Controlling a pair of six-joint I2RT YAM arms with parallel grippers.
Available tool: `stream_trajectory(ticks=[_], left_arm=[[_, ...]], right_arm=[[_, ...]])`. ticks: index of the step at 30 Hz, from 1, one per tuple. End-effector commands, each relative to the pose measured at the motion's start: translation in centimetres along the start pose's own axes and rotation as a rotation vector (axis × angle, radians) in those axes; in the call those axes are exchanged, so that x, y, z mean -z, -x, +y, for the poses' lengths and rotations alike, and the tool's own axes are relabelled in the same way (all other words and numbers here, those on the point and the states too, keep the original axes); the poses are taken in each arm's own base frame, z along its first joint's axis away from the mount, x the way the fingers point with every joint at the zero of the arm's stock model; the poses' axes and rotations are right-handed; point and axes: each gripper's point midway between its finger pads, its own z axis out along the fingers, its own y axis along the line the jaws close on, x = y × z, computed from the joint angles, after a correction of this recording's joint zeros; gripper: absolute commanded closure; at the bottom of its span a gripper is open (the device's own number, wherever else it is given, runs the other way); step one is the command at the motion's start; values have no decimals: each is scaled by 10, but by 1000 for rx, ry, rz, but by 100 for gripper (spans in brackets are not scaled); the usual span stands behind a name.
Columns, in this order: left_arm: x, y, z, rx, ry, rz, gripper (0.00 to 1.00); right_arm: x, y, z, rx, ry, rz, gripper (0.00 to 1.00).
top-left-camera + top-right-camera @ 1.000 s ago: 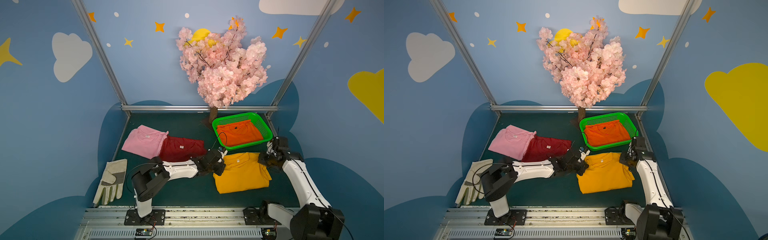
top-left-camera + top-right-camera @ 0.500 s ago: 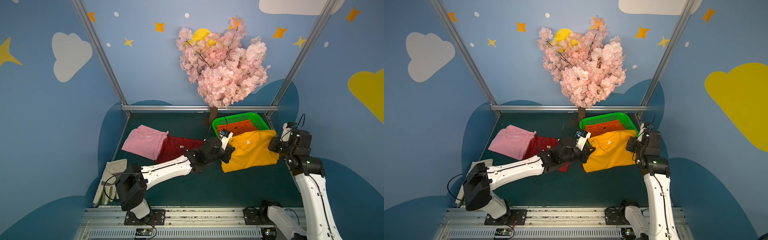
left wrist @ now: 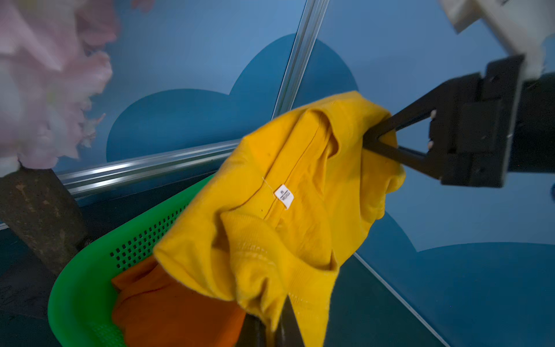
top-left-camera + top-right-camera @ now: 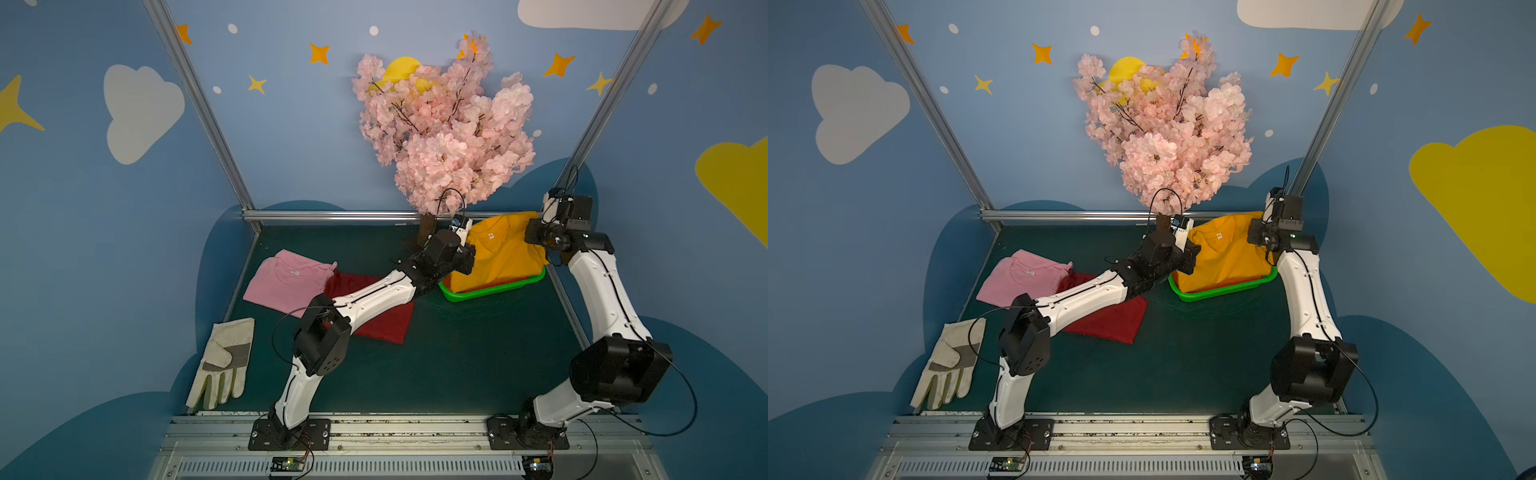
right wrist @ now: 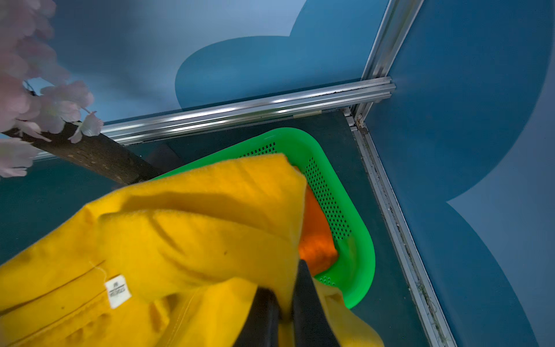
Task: Put the folded t-shirts into the basket
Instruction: Place the T-shirt in the bin.
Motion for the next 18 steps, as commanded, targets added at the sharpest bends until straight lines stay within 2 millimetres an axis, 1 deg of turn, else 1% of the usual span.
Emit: stream_trajectory(ticks=[1, 2, 4, 8, 13, 14, 16, 18], left_arm=[[-12, 3, 3, -33, -11, 25, 98], [-16, 2, 6, -33, -12, 32, 98], [-29, -10, 14, -28, -12, 65, 98], [-41, -27, 23, -18, -12, 118, 97], [-43, -54, 27, 15, -20, 195, 97], [-43, -60, 28, 25, -20, 212, 98], [-43, -70, 32, 37, -10, 241, 97], [-45, -79, 40, 44, 6, 264, 98]], right_arm=[[-8, 24, 3, 64, -3, -41, 100], [-15, 23, 2, 71, -3, -28, 100], [-27, 21, 3, 83, 2, -6, 100], [-48, 10, 2, 103, 2, 56, 100], [-63, -9, -10, 119, -53, 138, 100], [-67, -16, -13, 119, -64, 164, 100], [-75, -26, -17, 110, -83, 213, 100], [-87, -37, -19, 100, -97, 260, 100]])
